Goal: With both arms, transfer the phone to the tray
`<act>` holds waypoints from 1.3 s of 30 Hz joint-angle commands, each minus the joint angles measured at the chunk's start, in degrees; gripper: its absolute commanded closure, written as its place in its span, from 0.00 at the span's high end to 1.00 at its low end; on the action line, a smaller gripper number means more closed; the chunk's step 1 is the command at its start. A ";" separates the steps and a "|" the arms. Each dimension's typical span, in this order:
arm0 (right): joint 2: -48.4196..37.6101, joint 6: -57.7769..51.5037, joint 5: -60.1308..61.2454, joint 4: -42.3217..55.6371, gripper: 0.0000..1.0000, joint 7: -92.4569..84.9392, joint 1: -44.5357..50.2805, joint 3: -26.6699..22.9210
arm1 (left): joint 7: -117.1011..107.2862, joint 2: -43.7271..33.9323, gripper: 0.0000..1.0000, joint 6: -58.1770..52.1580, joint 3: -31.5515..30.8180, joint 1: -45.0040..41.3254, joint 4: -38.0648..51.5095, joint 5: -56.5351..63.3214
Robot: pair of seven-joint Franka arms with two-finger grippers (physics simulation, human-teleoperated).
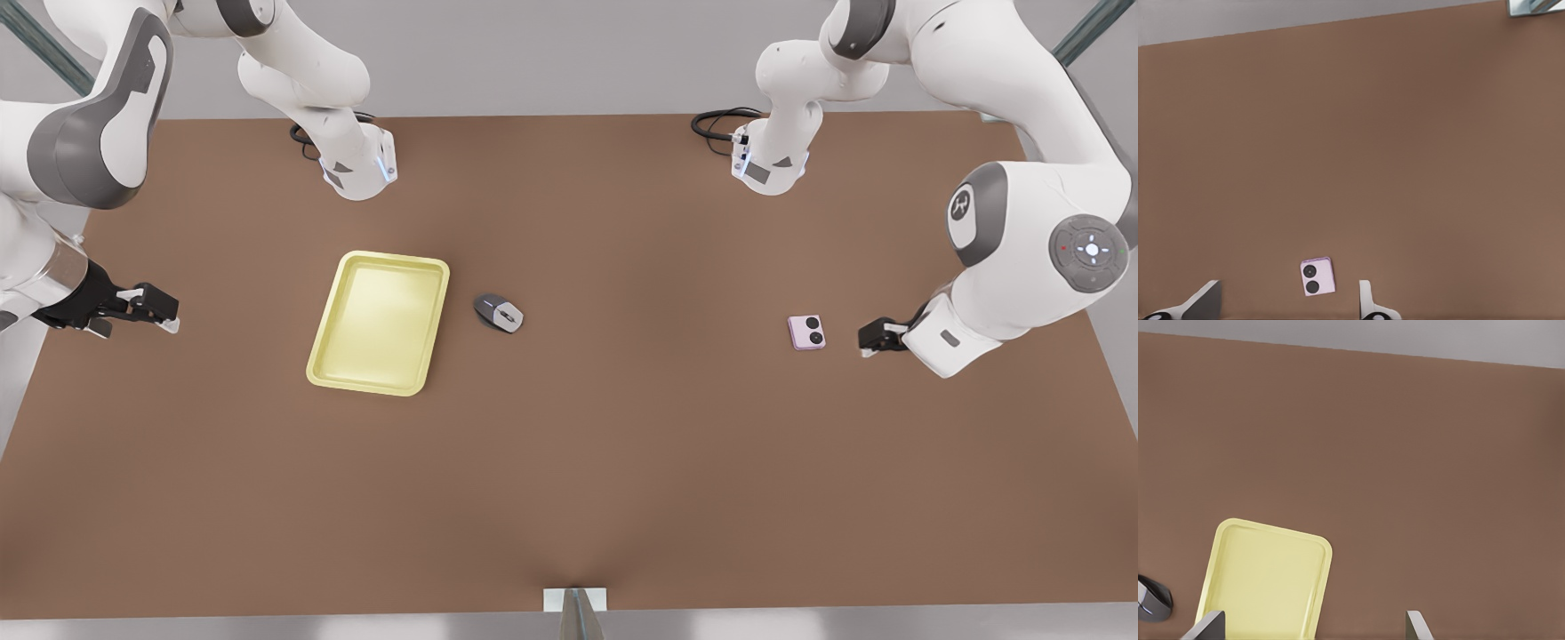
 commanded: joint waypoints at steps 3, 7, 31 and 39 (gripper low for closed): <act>-0.07 0.04 0.04 0.03 1.00 -1.74 0.00 0.06 | -0.52 0.02 1.00 -0.13 -0.04 -0.06 -0.77 1.23; -0.07 -0.04 0.04 0.03 1.00 -1.74 0.00 -0.03 | -3.86 -7.44 1.00 20.68 0.39 -0.32 -29.84 -1.23; -0.07 0.04 0.04 0.03 1.00 -1.74 0.00 -0.03 | 3.08 -9.56 1.00 71.23 5.58 -0.32 -77.32 -1.41; -0.07 0.04 0.12 0.03 1.00 -1.74 0.00 -0.03 | 3.44 -6.83 1.00 72.46 6.72 -0.32 -77.32 -1.32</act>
